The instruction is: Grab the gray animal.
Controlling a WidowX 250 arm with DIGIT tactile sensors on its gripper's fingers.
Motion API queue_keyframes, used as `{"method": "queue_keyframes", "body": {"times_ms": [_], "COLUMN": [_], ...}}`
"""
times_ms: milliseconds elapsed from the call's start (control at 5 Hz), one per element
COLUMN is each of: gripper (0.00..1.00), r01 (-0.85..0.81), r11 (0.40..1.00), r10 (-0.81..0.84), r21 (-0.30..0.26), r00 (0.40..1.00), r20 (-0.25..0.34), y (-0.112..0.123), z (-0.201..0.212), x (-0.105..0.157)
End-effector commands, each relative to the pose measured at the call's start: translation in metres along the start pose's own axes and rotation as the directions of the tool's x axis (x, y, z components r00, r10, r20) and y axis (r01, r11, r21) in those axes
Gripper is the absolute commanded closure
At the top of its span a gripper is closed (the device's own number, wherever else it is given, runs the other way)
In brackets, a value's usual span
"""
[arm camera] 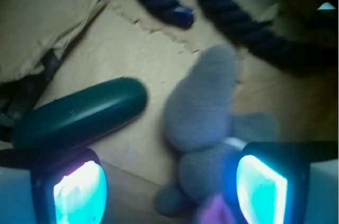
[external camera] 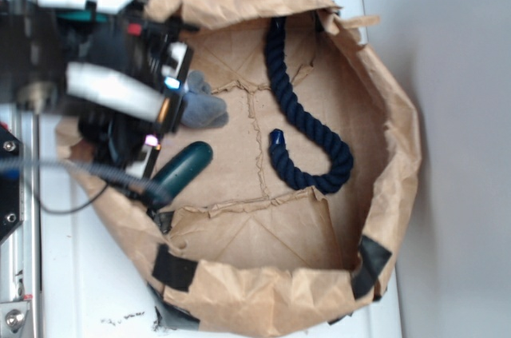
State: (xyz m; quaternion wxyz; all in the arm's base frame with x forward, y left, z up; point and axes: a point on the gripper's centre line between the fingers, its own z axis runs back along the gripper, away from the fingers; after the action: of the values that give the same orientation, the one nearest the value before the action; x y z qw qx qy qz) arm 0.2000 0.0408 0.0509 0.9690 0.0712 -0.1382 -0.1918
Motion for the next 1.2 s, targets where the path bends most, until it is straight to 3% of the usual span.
{"method": "queue_keyframes", "body": {"times_ms": [0,400,600,1000], "gripper": [0.0,0.0,1.0,1.0], "r01": [-0.031,-0.098,-0.127,-0.129], "r11": [0.996,0.992,0.989,0.989], "r10": [0.029,0.096,0.124,0.124], "r21": [0.083,0.082,0.083,0.075], "r00": [0.999,0.995,0.992,0.99], "r20": [0.026,0.025,0.035,0.059], "y": [-0.012,-0.009,-0.008,-0.008], "z": [-0.023,-0.016,-0.016,-0.015], "x": [0.026,0.042,0.046,0.048]}}
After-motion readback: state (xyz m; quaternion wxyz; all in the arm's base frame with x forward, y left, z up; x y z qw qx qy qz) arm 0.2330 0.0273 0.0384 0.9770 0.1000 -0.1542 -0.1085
